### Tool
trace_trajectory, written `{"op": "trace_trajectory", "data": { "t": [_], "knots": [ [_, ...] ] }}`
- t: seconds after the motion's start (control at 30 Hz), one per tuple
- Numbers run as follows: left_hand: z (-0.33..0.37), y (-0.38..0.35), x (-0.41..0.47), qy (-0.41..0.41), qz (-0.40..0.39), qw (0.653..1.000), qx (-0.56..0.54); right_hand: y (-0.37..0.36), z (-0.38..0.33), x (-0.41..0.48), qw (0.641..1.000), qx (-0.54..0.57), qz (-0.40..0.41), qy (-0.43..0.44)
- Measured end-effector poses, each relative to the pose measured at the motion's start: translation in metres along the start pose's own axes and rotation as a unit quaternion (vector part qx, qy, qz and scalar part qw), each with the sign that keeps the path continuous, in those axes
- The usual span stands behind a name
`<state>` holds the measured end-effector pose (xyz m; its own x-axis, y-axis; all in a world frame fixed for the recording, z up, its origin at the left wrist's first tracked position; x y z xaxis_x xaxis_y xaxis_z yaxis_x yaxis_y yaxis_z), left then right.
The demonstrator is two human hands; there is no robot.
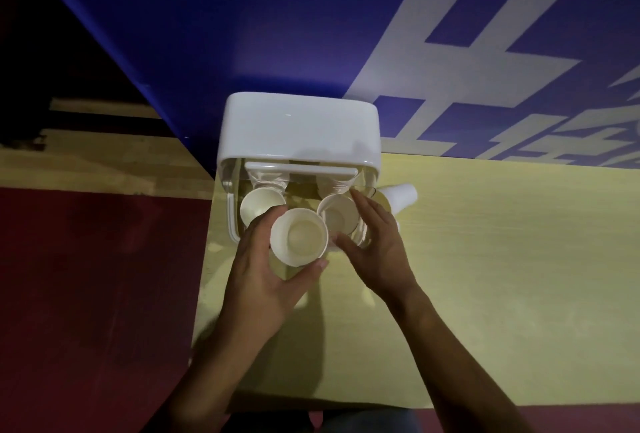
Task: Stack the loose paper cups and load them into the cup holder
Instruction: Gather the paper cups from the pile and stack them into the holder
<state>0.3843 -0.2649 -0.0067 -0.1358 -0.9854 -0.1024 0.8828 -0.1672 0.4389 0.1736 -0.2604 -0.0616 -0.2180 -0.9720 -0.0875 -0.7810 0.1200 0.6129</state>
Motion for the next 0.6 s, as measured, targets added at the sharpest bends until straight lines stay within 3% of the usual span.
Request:
{"op": "trace_trajectory", "data": {
  "t": [0.1, 0.2, 0.33, 0.6],
  "knots": [
    [0.013, -0.010, 0.011, -0.016, 0.000, 1.000, 0.020, 0.025, -0.011, -0.017, 0.991, 0.108, 0.072, -0.038],
    [0.025, -0.025, 0.022, -0.034, -0.010, 0.999, 0.011, 0.034, -0.028, -0.024, 0.976, 0.197, 0.070, -0.056],
    [0.036, -0.041, 0.036, -0.063, -0.020, 0.998, 0.017, 0.037, -0.042, -0.017, 0.981, 0.188, 0.053, -0.011],
    [0.019, -0.065, 0.053, -0.021, -0.042, 0.997, 0.068, 0.028, -0.011, -0.002, 0.988, 0.150, 0.036, -0.021]
  ]
}}
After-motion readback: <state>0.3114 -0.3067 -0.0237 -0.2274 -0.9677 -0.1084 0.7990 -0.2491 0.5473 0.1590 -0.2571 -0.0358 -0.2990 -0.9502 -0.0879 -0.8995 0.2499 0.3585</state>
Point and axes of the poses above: each hand's wrist, its own x-axis towards the middle knuckle, its own y-axis out of the back of the hand, z = x × y, the point moved 8 cm from there along x, towards the middle knuckle, and after that the axes turned 1 degree about y, right-handed, at the moved point
